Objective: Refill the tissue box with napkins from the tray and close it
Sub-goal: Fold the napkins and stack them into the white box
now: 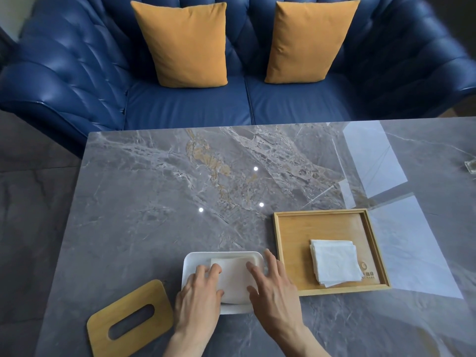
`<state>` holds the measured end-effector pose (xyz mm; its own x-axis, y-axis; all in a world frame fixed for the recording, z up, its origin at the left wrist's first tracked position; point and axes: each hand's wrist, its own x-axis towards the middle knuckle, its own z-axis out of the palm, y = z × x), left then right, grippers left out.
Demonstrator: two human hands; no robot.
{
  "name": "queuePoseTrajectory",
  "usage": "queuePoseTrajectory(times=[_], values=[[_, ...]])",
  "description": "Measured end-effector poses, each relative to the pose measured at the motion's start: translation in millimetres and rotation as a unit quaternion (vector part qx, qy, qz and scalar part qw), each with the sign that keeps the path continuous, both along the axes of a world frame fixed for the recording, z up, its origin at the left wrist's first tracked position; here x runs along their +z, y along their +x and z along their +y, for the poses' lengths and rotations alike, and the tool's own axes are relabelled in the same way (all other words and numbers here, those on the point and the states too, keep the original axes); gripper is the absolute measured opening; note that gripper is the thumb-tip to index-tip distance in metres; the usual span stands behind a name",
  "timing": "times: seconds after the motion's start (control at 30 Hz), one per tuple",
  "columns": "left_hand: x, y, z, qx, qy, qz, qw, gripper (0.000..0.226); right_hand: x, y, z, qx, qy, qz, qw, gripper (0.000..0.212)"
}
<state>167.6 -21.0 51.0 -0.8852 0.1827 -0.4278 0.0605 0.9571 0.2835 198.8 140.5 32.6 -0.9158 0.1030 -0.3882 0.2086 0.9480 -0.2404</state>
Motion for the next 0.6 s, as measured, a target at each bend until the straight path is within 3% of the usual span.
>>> queuePoseTrajectory(times=[0.17, 0.6], values=[[-2, -2, 2, -0.019, -0.034, -0.034, 0.999, 0.059, 0, -4, -3, 0.017, 0.007, -0.029, 0.999, 0.059], [-1, -7, 6, -0.027, -0.069, -0.040, 0.996, 0.060, -6, -12, -6, 0.000, 0.028, -0.023, 0.999, 0.052]])
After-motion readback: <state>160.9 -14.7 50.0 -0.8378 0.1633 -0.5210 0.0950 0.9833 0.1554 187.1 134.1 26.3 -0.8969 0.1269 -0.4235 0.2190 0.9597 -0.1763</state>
